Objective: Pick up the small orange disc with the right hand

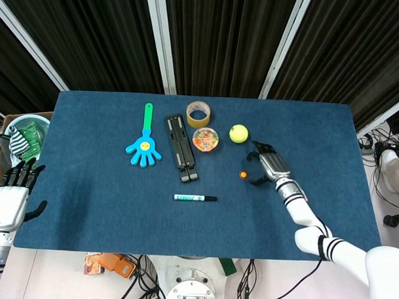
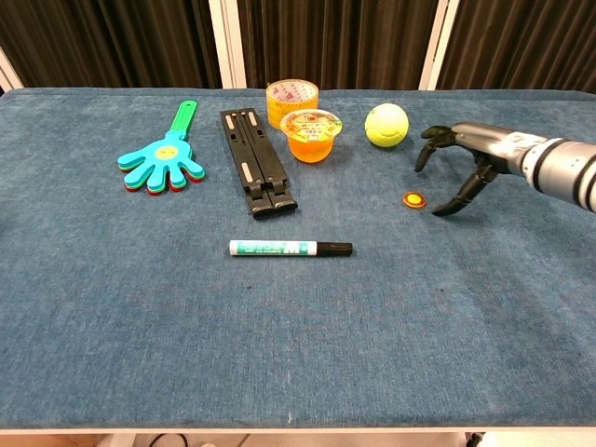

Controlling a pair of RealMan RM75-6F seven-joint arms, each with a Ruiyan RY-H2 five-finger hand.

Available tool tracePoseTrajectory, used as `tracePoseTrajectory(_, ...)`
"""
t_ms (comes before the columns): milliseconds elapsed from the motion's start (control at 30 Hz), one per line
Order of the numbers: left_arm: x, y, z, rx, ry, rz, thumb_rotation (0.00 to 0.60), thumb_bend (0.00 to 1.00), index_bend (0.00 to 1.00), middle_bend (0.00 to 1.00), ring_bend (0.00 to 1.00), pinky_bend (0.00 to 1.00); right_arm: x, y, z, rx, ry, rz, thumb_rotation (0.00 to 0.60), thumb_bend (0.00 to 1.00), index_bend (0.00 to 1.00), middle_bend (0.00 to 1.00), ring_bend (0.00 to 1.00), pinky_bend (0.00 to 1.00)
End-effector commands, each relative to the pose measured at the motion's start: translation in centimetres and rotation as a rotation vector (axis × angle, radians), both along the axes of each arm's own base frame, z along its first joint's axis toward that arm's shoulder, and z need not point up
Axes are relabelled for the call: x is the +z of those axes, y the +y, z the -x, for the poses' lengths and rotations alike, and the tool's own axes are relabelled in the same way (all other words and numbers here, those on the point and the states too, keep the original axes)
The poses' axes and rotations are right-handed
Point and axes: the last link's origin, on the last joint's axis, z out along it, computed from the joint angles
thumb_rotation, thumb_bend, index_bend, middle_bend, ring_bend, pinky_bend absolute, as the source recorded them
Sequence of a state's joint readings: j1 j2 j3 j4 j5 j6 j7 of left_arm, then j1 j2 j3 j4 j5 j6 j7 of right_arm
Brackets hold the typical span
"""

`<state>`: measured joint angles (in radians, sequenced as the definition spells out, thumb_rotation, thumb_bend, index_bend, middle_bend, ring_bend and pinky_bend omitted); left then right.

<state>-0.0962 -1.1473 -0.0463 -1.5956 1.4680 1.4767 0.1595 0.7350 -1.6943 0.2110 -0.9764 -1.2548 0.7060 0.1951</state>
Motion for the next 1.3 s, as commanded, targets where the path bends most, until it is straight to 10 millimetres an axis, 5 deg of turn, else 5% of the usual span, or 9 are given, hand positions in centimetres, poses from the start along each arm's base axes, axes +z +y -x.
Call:
tracePoseTrajectory(33, 0.0, 0.1, 0.0, 0.003, -0.003, -0.002, 0.600, 0.23, 0.12, 0.01, 0.00, 0.12, -0.5, -0.1, -0.4, 0.001, -0.014, -0.010, 0.600, 0.26, 0.42, 0.02, 0.06, 0.00)
tracePoseTrajectory(967, -0.2, 0.2, 0.1, 0.002, -0.008, 0.000, 0.600, 0.23, 0.12, 0.01, 0.00, 0.12, -1.7, -0.3, -1.3, -0.007, -0.096, -0.059, 0.600, 0.40, 0.58, 0.02, 0.07, 0.00)
tracePoseTrajectory(1300, -0.1, 0.3, 0.1, 0.004, -0.013, -0.002, 0.600, 0.23, 0.12, 0.01, 0.00, 0.12, 1.3, -0.8, -1.7, 0.016, -0.152, 0.012, 0.600, 0.45, 0.61, 0.02, 0.08, 0.01)
